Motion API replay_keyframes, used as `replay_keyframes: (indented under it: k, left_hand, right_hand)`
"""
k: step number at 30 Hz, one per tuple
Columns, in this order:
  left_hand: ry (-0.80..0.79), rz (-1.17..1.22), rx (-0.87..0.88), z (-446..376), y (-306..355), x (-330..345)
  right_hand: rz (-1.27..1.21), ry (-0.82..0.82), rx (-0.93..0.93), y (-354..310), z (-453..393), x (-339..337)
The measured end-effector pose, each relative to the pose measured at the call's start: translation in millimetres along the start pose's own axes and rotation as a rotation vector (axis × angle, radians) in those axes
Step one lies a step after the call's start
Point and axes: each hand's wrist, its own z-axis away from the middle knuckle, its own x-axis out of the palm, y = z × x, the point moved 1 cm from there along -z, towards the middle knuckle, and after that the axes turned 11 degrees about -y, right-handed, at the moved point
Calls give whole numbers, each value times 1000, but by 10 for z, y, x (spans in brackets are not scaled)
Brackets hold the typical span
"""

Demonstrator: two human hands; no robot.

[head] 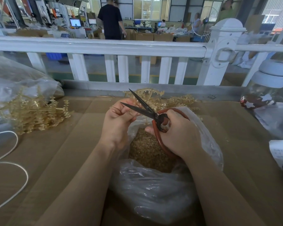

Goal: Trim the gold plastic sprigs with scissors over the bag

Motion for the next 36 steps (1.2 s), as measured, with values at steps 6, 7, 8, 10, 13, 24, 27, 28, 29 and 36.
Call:
replay_keyframes:
  k: [6, 7, 8, 10, 13, 24, 27, 28, 29, 36]
  left_hand:
    - [-5, 12, 5, -1, 12, 2]
    - [-15, 27, 7, 0, 14, 12]
    - [-23, 42, 9, 3, 15, 21]
    - [-27, 45, 6, 3, 16, 27]
    - [-37, 46, -9, -3, 17, 16]
    - [-45, 127, -54, 14, 3, 8]
    - [-40, 146, -64, 15, 9, 7]
    - [-39, 147, -65, 13, 11, 6]
    - [-39, 146, -67, 13, 11, 6]
    - [-23, 129, -72, 10, 23, -5]
  right_hand:
    - [0, 8, 6, -4, 5, -19]
    - [-2, 21, 3, -9, 7, -24]
    - [-3, 31, 0, -12, 10, -30]
    - [8, 42, -7, -19, 14, -34]
    - [26, 50, -9, -29, 15, -38]
    - [22, 80, -45, -32, 30, -37]
    - [17, 89, -51, -31, 32, -38]
    - [15, 89, -51, -33, 31, -40]
    - [13, 89, -50, -36, 31, -42]
    - [-13, 42, -34, -42, 20, -40]
